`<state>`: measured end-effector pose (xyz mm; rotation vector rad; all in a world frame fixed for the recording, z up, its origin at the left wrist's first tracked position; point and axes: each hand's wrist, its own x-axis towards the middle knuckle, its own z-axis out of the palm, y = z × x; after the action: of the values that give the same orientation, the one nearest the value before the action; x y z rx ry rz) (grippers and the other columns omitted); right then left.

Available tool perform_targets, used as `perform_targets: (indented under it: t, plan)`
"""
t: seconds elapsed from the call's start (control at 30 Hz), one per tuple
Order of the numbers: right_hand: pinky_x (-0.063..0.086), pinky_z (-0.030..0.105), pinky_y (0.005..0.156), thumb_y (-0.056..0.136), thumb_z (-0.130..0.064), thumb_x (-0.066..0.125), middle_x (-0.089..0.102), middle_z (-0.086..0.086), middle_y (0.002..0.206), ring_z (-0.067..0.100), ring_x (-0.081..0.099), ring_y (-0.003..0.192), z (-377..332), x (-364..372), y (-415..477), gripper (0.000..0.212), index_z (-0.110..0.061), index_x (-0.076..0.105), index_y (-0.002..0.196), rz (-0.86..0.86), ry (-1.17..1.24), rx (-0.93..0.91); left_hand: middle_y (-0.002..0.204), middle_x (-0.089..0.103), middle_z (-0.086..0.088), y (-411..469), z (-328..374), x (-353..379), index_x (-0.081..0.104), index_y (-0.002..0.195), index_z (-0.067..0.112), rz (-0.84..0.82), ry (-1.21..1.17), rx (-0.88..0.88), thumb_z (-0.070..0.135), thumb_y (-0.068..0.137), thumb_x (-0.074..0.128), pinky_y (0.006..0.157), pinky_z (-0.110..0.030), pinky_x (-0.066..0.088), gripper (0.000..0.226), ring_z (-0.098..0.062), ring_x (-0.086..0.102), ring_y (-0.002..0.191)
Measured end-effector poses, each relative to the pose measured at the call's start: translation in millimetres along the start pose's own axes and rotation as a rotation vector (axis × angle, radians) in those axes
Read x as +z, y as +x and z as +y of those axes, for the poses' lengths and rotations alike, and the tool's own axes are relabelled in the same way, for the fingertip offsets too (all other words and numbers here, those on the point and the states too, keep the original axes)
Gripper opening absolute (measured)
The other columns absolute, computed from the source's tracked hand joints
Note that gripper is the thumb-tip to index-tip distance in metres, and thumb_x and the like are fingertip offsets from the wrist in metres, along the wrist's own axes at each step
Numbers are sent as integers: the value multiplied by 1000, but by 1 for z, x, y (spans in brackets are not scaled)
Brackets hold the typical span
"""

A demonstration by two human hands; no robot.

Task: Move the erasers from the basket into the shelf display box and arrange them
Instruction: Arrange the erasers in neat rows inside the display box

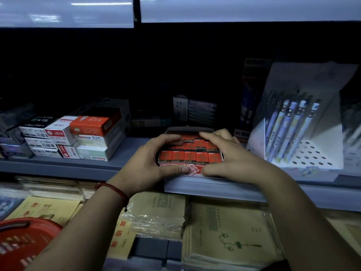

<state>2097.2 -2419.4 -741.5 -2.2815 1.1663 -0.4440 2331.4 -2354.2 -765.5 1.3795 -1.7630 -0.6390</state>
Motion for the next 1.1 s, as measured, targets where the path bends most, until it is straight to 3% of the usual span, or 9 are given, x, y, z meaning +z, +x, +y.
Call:
perform_targets:
  t: [0.2,0.4,0.53,0.67,0.73,0.8,0.9,1.0,1.1]
  plan:
    - [29,24,93,54,-55,65,32,-16,120,8,29,113,-6,-4,4,94,-42,38,143,-22,-41,42,135,56,19,1,-1,0,51,136,42,-8,7,-2,61,64,83,105,-30,50,81,4,55,122]
    - [39,29,100,46,-58,68,35,-16,115,10,35,118,-7,-6,8,91,-43,44,133,-25,-26,74,136,54,18,2,-2,-1,50,136,44,-16,29,-22,65,61,81,104,-30,51,84,2,55,122]
    - [45,35,101,40,-59,66,35,-24,108,13,40,117,-10,-6,14,95,-43,47,132,9,1,92,136,54,15,4,1,2,53,135,39,18,44,-7,56,66,84,108,-29,47,78,4,54,123]
    - [35,27,98,53,-49,68,34,-16,112,12,32,120,-10,-1,14,93,-39,41,142,25,2,89,153,25,12,3,7,2,47,142,38,107,92,8,53,58,87,101,1,30,94,25,29,126]
    - [28,24,100,64,-46,73,30,-11,121,11,27,122,-9,2,11,94,-36,34,149,19,-5,75,156,18,6,2,9,2,38,148,38,150,76,-71,48,53,91,91,10,27,109,21,34,118]
    - [26,22,104,77,-40,74,25,-12,127,10,24,125,-8,5,7,91,-32,27,154,7,-11,71,149,35,10,-1,14,2,31,151,34,146,49,-126,47,52,92,91,6,36,117,19,42,114]
    - [33,29,113,80,-42,72,19,-17,131,10,27,130,-5,8,2,94,-27,20,157,-13,-4,55,122,53,28,-8,18,3,36,147,29,124,-14,-154,34,59,92,83,2,43,105,27,53,102]
    - [38,33,112,75,-52,63,15,-23,135,12,32,133,-4,12,-3,100,-25,15,158,-18,-17,30,124,64,16,-13,19,3,43,147,21,108,-144,-215,13,66,90,81,-5,49,94,14,63,105]
    - [37,32,113,80,-56,64,5,-27,147,11,32,136,-4,16,-5,98,-28,11,158,-20,-8,28,127,69,5,-15,15,0,49,143,13,128,-267,-262,5,64,88,92,-18,55,88,-1,67,112]
